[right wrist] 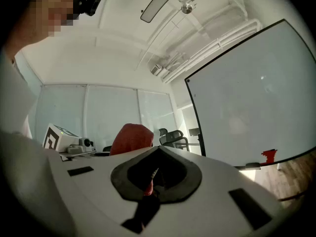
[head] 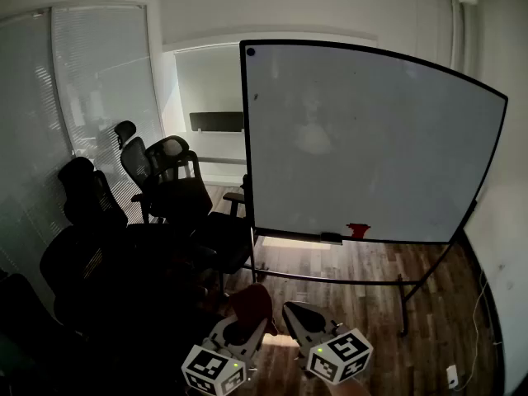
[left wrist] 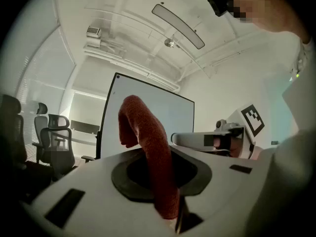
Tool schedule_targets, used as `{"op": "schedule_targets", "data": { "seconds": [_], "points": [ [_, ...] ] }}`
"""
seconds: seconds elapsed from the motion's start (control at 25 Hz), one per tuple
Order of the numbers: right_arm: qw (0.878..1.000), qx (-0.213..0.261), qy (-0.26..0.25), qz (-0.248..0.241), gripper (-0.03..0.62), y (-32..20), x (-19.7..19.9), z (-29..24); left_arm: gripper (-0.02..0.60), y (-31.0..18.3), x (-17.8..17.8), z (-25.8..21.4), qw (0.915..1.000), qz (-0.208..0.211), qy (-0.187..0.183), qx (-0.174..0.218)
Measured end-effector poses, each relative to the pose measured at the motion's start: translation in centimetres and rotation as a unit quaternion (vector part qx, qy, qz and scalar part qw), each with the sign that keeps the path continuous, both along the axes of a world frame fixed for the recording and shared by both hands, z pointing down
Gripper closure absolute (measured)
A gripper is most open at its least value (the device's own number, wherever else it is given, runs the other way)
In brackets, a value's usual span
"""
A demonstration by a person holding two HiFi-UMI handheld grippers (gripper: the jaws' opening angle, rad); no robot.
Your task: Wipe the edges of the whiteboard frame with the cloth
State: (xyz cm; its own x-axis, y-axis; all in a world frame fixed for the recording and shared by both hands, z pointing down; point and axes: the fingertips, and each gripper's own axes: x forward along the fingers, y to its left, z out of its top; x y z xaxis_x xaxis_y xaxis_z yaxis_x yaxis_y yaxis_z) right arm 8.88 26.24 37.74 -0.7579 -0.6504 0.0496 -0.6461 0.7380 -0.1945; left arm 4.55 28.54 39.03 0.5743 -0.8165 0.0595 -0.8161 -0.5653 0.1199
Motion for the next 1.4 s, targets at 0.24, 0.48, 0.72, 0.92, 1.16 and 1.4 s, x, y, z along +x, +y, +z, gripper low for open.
{"op": "schedule_targets", "data": {
  "seconds": [0.24, 0.48, 0.72, 0.92, 1.16, 1.4],
  "points": [
    [1.0, 0.002, -0.001, -0.002, 0.592, 0.2, 0.0, -0.2, 0.508, 0.3, 0.3, 0.3, 1.0, 0.005, 0.0, -0.003],
    [0.999, -0.017, -0.029, -0.013, 0.592, 0.5, 0.6, -0.4, 0.508, 0.4, 0.3, 0.2, 0.9999, -0.005, -0.01, -0.005],
    [0.999, -0.012, -0.032, -0.004, 0.591, -0.1, 1.8, -0.6, 0.508, -0.4, 0.4, 0.0, 0.9998, -0.017, -0.013, -0.005],
    [0.999, 0.005, -0.043, -0.003, 0.592, -0.9, 3.3, -1.9, 0.508, -1.3, -0.2, -1.1, 0.9991, -0.04, -0.014, 0.004],
    [0.999, -0.005, -0.046, -0.009, 0.592, -2.1, 3.5, -1.0, 0.508, -2.5, -1.0, -0.5, 0.998, -0.061, -0.016, -0.001],
    [0.999, -0.007, -0.041, -0.011, 0.592, -5.2, 2.3, -0.8, 0.508, -6.3, -2.4, -0.9, 0.9979, -0.064, -0.012, 0.004]
  ]
}}
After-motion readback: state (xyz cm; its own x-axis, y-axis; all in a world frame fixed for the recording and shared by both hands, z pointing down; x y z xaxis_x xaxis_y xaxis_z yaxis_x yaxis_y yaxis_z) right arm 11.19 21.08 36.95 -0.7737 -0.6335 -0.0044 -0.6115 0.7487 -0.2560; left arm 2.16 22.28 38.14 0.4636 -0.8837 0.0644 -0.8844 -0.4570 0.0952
